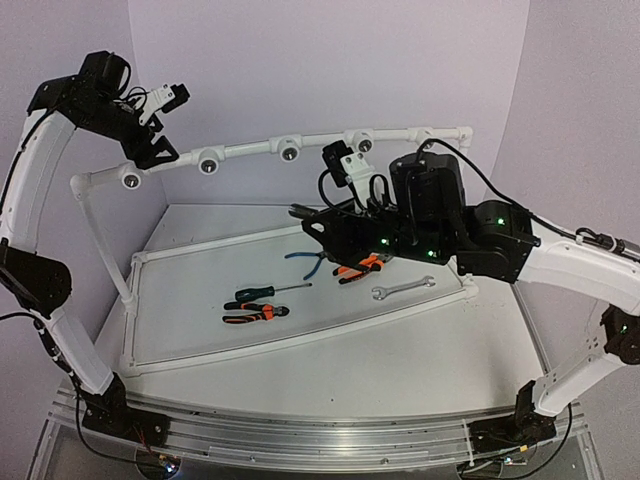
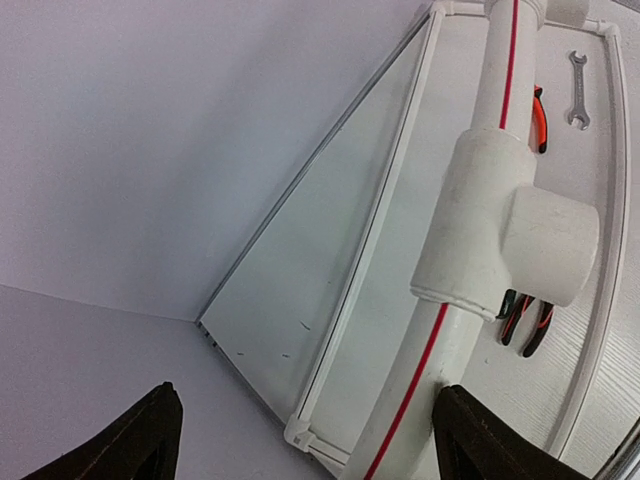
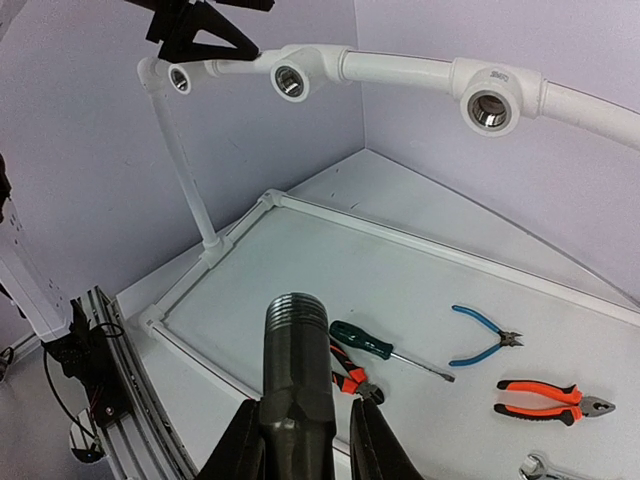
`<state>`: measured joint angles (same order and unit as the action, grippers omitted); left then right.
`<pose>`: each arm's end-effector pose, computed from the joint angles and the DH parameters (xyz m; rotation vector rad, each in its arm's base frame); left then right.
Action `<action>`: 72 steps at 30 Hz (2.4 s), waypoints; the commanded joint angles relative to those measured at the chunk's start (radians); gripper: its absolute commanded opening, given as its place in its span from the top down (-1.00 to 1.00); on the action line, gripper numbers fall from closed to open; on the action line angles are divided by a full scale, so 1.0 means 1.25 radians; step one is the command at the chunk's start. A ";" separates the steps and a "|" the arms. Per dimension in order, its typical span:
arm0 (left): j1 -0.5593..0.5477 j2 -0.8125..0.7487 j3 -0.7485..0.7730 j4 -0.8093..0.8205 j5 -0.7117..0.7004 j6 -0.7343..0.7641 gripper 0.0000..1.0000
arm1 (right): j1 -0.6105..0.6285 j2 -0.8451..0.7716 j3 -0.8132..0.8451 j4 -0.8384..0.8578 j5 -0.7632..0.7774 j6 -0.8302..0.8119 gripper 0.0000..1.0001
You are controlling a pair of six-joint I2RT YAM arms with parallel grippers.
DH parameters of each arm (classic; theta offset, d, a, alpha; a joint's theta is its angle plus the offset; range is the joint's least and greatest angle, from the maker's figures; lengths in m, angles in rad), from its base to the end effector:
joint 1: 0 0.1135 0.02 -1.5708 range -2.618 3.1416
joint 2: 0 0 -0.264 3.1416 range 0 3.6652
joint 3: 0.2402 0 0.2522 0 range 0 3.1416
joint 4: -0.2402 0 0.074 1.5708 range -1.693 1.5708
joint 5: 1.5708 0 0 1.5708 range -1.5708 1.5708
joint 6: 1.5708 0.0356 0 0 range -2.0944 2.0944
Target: Install the water faucets
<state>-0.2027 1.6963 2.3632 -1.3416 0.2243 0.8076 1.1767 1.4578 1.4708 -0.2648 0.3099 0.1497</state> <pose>0.2857 -0.0668 0.5062 1.1814 1.8875 0.0793 0.1402 0.3087 0.4121 -0.7123 1.7183 0.6541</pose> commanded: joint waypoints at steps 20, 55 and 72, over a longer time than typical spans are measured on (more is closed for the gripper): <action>-0.010 -0.036 -0.209 -0.070 0.117 -0.049 0.47 | 0.002 0.020 0.081 0.034 0.018 0.036 1.00; -0.217 -0.119 -0.430 0.202 0.197 -0.541 1.00 | 0.117 0.432 0.581 -0.131 0.475 -0.023 1.00; -0.217 -0.093 -0.418 0.091 0.152 -0.431 1.00 | 0.057 0.467 0.651 -0.236 0.429 0.039 1.00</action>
<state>-0.4511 1.5112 1.9034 -1.0473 0.4465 0.4965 1.2624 2.0250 2.2209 -0.5720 0.8601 0.1760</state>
